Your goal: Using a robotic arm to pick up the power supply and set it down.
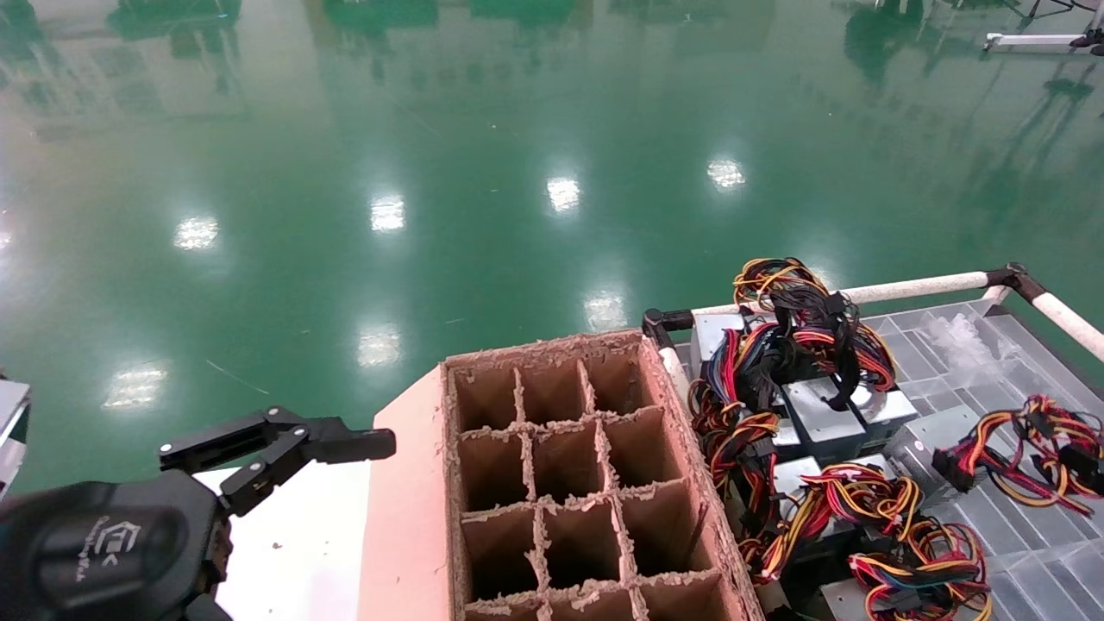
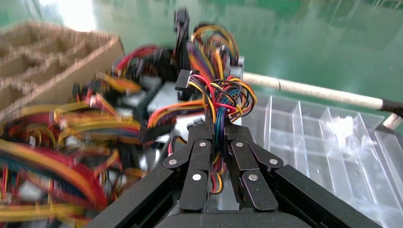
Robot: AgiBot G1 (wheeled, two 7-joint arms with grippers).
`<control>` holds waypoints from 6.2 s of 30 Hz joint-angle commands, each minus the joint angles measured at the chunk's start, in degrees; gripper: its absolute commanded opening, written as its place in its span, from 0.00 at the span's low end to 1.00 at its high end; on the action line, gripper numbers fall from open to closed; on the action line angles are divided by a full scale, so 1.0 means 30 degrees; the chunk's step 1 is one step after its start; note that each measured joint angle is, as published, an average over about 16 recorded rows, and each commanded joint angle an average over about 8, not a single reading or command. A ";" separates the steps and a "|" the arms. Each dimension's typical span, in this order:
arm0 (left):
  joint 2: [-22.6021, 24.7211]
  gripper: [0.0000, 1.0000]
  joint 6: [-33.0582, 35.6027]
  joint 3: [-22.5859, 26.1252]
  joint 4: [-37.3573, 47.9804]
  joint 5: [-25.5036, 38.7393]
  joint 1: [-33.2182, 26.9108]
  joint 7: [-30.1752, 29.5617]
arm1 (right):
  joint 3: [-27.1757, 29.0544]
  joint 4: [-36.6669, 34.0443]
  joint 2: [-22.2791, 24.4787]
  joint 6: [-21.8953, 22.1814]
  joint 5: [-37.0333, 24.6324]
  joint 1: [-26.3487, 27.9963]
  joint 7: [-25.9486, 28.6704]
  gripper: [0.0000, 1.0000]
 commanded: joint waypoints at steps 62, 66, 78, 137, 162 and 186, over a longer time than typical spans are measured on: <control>-0.0004 1.00 -0.0004 0.0011 0.0000 -0.0007 -0.0003 0.0005 | -0.5271 0.4311 0.0818 -0.0284 -0.8666 1.0054 -0.3130 0.00; -0.0004 1.00 -0.0004 0.0011 0.0000 -0.0008 -0.0003 0.0006 | -0.5791 0.4688 0.0606 -0.0849 -0.9203 1.0861 -0.3878 0.00; -0.0005 1.00 -0.0005 0.0013 0.0000 -0.0009 -0.0004 0.0007 | -0.7034 0.4031 0.1164 -0.0967 -0.8636 1.0867 -0.4133 0.00; -0.0009 1.00 -0.0009 0.0023 0.0000 -0.0016 -0.0006 0.0011 | -0.9141 -0.0146 -0.0592 -0.0707 -1.1329 1.4651 -0.5300 0.27; -0.0011 1.00 -0.0015 0.0022 0.0008 -0.0021 -0.0002 0.0014 | -0.8873 0.0011 -0.0998 -0.1249 -1.0470 1.5138 -0.2551 1.00; -0.0013 1.00 -0.0019 0.0025 0.0019 -0.0028 -0.0003 0.0018 | -0.7427 0.7437 -0.1157 -0.1053 -0.6084 1.1455 0.6770 1.00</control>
